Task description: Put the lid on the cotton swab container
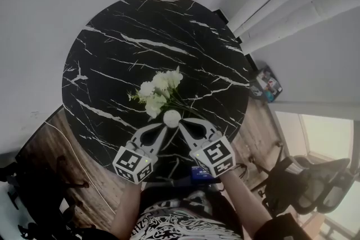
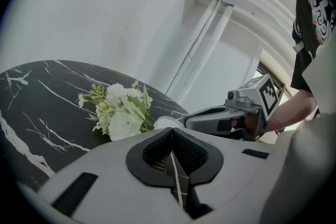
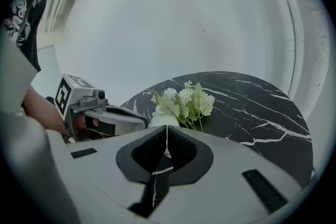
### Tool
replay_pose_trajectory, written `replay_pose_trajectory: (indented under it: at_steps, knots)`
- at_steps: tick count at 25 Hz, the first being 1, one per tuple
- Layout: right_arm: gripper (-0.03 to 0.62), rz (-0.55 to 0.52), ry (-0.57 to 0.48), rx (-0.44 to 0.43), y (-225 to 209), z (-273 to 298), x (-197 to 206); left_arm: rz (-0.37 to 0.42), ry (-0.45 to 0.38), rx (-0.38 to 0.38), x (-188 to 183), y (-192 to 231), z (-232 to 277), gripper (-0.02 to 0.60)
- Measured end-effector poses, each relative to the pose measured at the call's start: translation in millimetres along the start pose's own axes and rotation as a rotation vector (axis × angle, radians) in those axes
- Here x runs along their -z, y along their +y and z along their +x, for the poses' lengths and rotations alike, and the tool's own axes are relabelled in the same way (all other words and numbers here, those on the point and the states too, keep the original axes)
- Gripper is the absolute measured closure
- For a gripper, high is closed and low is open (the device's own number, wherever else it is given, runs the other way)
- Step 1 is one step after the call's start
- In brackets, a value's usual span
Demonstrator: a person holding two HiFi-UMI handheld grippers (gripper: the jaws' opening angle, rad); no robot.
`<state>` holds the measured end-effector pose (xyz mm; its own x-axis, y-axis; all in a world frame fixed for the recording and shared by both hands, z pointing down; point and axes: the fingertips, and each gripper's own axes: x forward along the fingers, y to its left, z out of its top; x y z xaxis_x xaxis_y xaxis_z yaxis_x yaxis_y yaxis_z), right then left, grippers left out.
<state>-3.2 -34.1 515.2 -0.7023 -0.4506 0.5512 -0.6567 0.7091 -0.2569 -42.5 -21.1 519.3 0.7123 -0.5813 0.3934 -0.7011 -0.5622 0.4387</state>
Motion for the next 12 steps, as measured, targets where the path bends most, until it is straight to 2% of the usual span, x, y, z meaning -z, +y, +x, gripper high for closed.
replay_pose_trajectory:
  at_steps: [12]
  knots:
    - [0.576, -0.01, 0.008, -0.001, 1.2, 1.1, 2.2, -0.005, 0.004, 0.002, 1.7, 1.4, 1.4, 0.566]
